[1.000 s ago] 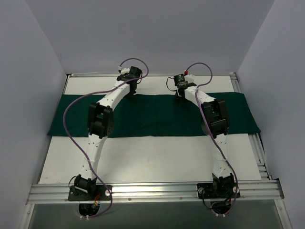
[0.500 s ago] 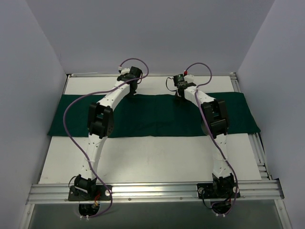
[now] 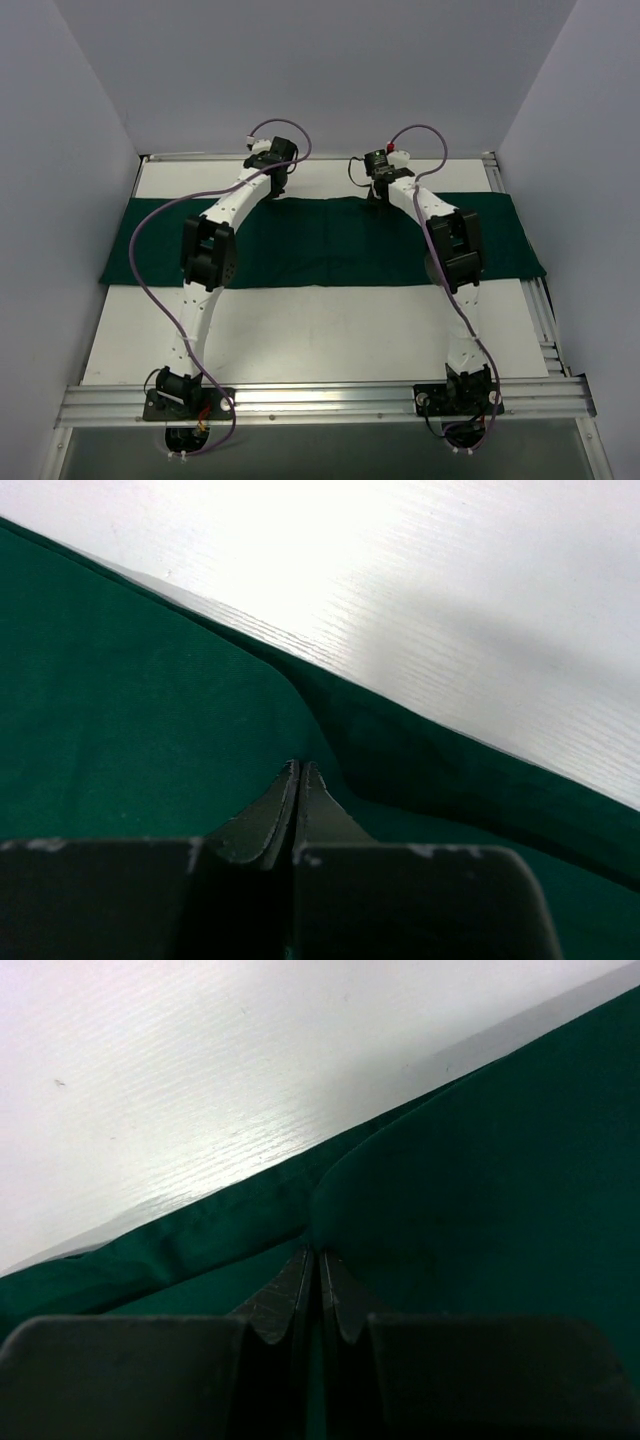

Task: Open and lay out the surgical kit
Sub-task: Open the surgical kit at the center of the board.

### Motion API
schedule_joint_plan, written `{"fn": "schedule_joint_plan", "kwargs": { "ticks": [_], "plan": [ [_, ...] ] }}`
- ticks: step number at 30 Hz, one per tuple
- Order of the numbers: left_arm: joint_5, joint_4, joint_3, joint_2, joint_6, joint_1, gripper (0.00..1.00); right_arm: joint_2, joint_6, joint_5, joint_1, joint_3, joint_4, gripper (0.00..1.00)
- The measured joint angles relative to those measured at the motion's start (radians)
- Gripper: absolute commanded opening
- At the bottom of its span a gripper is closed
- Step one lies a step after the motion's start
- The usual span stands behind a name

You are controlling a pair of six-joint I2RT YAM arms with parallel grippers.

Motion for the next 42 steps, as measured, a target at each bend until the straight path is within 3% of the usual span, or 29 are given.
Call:
{"fn": "schedule_joint_plan", "kwargs": {
  "ticks": [30, 42],
  "plan": [
    [-0.014, 0.028, -0.174, -0.206, -0.002, -0.006, 0.02, -0.190, -0.005, -0.021, 0.008, -0.081, -0.025, 0.00],
    [-0.006, 0.034, -0.352, -0.404, 0.000, -0.030, 0.02, -0.387, -0.009, -0.037, 0.025, -0.223, -0.028, 0.00]
  ]
}}
